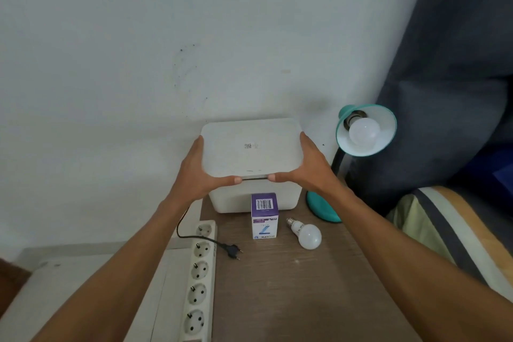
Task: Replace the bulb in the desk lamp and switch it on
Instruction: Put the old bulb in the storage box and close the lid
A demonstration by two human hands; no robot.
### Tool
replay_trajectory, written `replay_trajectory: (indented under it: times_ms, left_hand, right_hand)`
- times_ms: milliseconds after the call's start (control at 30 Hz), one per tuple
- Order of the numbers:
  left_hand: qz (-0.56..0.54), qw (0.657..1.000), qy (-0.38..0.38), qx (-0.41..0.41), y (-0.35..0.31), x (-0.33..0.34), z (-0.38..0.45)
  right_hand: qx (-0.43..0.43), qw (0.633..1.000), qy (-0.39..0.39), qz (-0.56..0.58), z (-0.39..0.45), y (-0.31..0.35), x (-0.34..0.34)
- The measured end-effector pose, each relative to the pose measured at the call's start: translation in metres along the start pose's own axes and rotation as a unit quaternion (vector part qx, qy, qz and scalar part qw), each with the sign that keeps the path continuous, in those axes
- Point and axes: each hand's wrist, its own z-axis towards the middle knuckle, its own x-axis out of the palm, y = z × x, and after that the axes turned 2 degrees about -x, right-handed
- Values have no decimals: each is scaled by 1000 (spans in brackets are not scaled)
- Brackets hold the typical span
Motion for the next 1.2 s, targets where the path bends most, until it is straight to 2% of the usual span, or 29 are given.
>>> replay_trajectory:
  times_ms: [200,433,633,733,833,933,1000,1100,1200]
  left_hand:
    - [25,1000,-10,12,-23,-21,-44]
    - [33,999,-20,15,-56,-16,-143]
    - [50,998,1,-41,-53,20,-243]
    - [65,994,31,-78,-47,39,-281]
    - [88,988,63,-111,-42,55,-303]
    - [151,972,93,-154,-34,66,-317]
    - [198,961,106,-160,-26,71,-323]
    - [282,945,113,-125,-18,76,-323]
    - [391,903,156,-88,-15,79,-322]
  right_hand:
    - [-11,1000,-1,25,-44,27,-8]
    - [-4,1000,3,-13,-142,32,-21]
    - [-9,998,50,38,-252,20,-31]
    - [64,993,100,-19,-292,6,-28]
    - [62,990,123,39,-313,-20,-21]
    - [94,988,121,17,-328,-28,-16]
    - [118,987,102,-37,-333,-38,-10]
    - [148,981,87,-85,-338,-49,0]
    - [158,972,113,-131,-338,-59,7]
